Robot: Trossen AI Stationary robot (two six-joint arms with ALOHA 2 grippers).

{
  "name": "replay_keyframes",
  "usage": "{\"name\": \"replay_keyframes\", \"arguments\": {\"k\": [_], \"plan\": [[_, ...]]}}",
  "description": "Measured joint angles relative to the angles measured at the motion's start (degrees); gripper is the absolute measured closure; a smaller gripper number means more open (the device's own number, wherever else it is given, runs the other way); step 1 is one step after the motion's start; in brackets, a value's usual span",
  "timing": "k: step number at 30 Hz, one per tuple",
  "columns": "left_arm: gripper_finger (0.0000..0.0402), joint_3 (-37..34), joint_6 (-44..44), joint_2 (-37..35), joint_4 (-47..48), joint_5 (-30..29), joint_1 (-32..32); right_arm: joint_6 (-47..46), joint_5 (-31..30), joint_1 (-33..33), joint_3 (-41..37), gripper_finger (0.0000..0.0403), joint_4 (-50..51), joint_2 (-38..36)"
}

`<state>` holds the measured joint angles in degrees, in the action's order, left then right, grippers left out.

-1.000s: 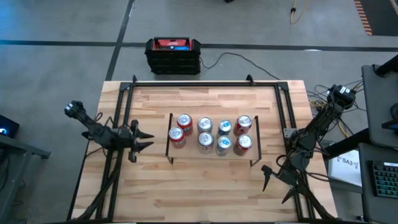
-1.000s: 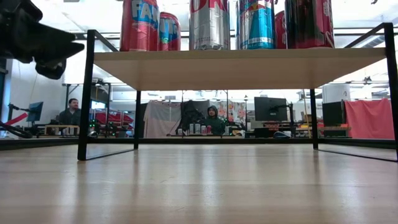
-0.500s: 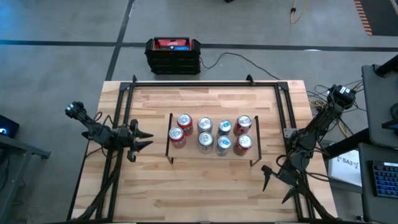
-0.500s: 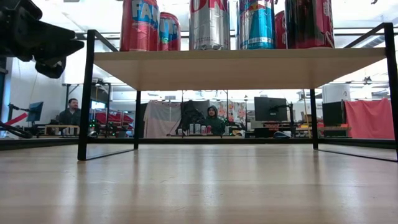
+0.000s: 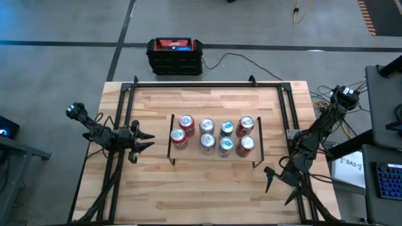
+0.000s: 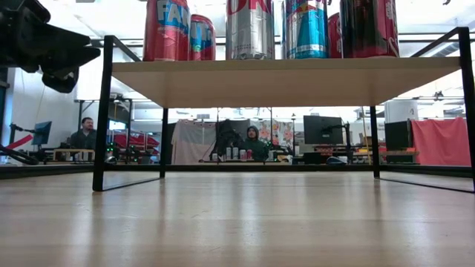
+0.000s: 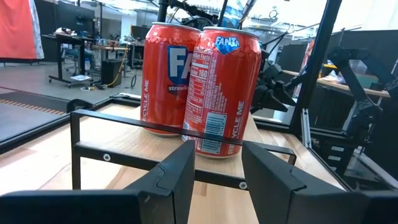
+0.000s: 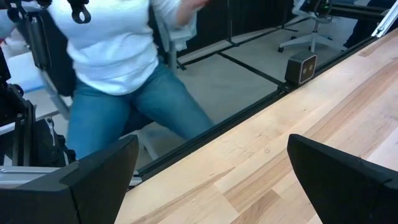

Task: Place canned beverage on shelf
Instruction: Return to Home Position

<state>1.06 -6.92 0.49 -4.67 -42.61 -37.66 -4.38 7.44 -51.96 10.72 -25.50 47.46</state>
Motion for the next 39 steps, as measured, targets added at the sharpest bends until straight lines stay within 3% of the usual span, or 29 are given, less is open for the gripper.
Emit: {"name": "replay_keyframes", "arguments": {"k": [11, 28, 32, 39], "plan": [[0.0283, 0.0, 0.0, 0.0, 0.0, 0.0, 0.0, -0.1, 0.0, 0.0, 0.0, 0.0003, 0.7, -1.7], [0.0283, 0.1, 0.0, 0.0, 0.0, -0.1, 0.0, 0.0, 0.0, 0.1, -9.5, 0.0003, 3.5, -35.0], [0.0283, 0.1, 0.0, 0.0, 0.0, -0.1, 0.0, 0.1, 0.1, 0.9, -9.9, 0.0003, 9.8, -40.4], [0.0283, 0.1, 0.0, 0.0, 0.0, -0.1, 0.0, -0.1, 0.1, 11.0, -10.0, 0.0003, 17.9, -47.4]]}}
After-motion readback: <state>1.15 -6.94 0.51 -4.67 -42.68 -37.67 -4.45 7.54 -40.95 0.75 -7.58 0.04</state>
